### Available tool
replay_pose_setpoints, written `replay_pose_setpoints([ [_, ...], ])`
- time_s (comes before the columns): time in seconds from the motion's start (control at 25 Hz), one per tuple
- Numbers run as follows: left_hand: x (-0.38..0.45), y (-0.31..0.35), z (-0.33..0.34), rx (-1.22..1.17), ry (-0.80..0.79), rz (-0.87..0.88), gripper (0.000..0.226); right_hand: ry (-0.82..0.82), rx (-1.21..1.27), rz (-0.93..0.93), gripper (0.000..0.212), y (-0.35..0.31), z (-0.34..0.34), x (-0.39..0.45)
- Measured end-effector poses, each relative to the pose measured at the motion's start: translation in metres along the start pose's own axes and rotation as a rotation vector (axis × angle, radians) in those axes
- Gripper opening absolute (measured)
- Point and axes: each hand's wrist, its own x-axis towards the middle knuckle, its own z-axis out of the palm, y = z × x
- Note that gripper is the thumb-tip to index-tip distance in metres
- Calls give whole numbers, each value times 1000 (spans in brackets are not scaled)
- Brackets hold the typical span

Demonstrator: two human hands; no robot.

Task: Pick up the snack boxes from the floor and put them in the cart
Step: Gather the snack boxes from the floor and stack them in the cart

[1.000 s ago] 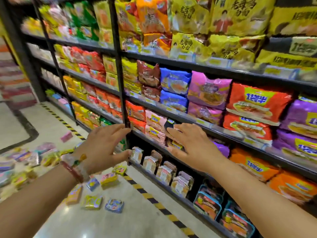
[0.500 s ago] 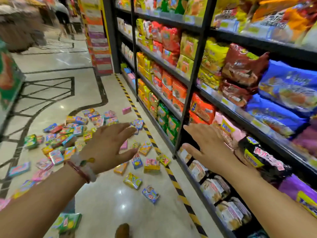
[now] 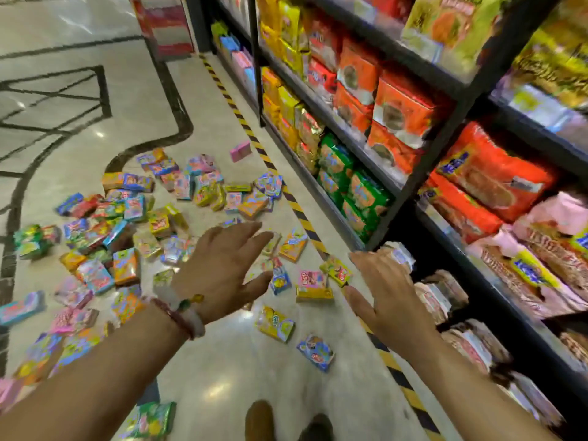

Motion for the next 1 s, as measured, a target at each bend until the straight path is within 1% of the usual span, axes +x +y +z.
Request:
replay_pose_setpoints([
  [0.08, 6, -23, 64, -41, -58, -8, 59, -14, 6, 63, 53, 25, 62, 8],
  [0.2, 0, -54, 176, -98, -103, -27, 56, -78, -27, 123, 53, 71, 167, 11],
  [0.28, -9, -70, 255, -118, -117, -33, 54, -148, -22, 158, 53, 100, 239, 5],
  [0.36, -18, -86, 344, -98, -151, 23, 51, -207, 3, 201, 57, 131, 316, -6],
  [0.4, -22, -92, 385, -94, -183, 48, 50, -248, 15, 234, 63, 145, 350, -11],
  [0.48, -32, -103, 463, -95, -235, 73, 50, -345, 46, 338, 75, 175, 417, -19],
  [0.56, -38, -114, 539, -84, -284, 101, 51, -554, 61, 386, 69, 206, 479, -23],
  [0.64, -36, -125, 605, -60, -398, 134, 59, -728, 59, 441, 67, 231, 530, -22],
  [0.72, -24, -130, 658, -24, -498, 181, 82, -830, 1, 436, 74, 257, 573, -25],
  [0.76, -17, -132, 678, -16, -600, 170, 91, -863, -28, 426, 79, 267, 590, -28],
  [0.8, -11, -134, 694, 5, -683, 160, 96, -891, -46, 425, 83, 274, 603, -30],
  [0.88, -7, -136, 716, 67, -886, 158, 96, -904, -46, 449, 88, 278, 623, -35],
  [0.92, -8, -136, 724, 80, -924, 170, 95, -890, -37, 449, 87, 277, 629, -34],
  [1.0, -10, -134, 731, 68, -917, 171, 90, -873, -43, 455, 82, 276, 636, -33],
])
